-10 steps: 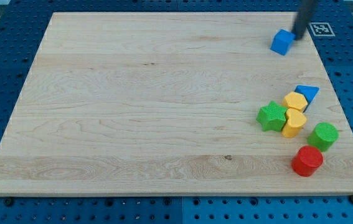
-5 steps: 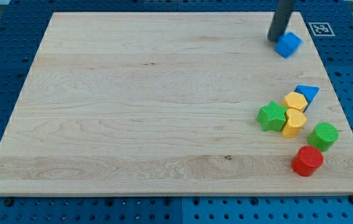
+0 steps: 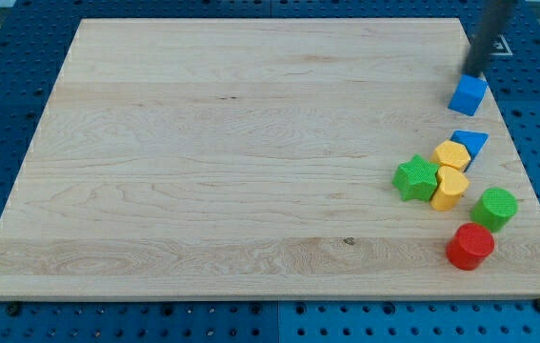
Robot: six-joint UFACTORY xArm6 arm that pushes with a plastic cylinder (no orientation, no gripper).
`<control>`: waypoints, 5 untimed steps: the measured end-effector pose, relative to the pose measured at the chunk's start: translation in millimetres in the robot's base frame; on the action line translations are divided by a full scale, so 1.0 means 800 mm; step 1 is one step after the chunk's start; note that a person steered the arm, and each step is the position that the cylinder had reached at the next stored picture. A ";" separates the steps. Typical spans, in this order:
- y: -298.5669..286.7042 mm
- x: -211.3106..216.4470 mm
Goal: Move the blue cube to the center right of the board
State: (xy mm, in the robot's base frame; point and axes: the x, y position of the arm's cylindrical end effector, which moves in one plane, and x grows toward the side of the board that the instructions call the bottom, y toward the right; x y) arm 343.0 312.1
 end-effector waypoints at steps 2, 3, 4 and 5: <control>-0.016 0.114; 0.041 -0.003; 0.023 -0.079; -0.062 -0.038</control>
